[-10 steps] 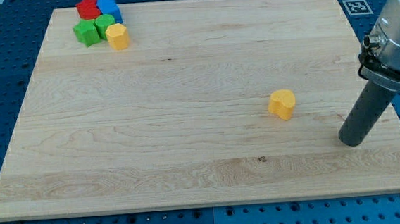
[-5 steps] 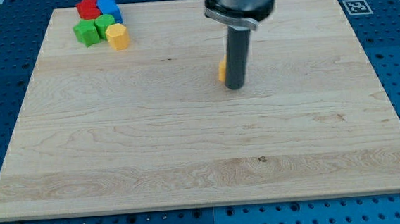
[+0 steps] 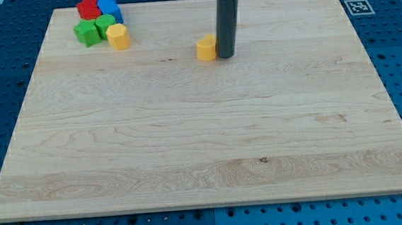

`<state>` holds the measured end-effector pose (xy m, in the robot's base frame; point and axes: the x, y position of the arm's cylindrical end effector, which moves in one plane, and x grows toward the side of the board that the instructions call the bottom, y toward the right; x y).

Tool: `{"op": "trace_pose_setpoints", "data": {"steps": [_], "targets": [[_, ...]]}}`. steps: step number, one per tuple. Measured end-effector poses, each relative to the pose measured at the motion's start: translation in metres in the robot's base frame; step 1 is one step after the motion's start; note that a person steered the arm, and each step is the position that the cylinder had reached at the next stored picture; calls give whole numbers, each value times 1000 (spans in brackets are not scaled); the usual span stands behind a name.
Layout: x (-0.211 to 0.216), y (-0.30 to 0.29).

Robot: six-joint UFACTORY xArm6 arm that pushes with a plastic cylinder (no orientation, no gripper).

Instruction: Push the yellow heart to the group of blocks

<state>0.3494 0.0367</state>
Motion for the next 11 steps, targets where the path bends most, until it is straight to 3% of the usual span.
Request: {"op": "trace_pose_setpoints", "data": {"steps": [3,6,9,10,11], "targets": [[-56,-86],[-38,-58],[-34,-141],[-34,-135],[-20,-55]]}}
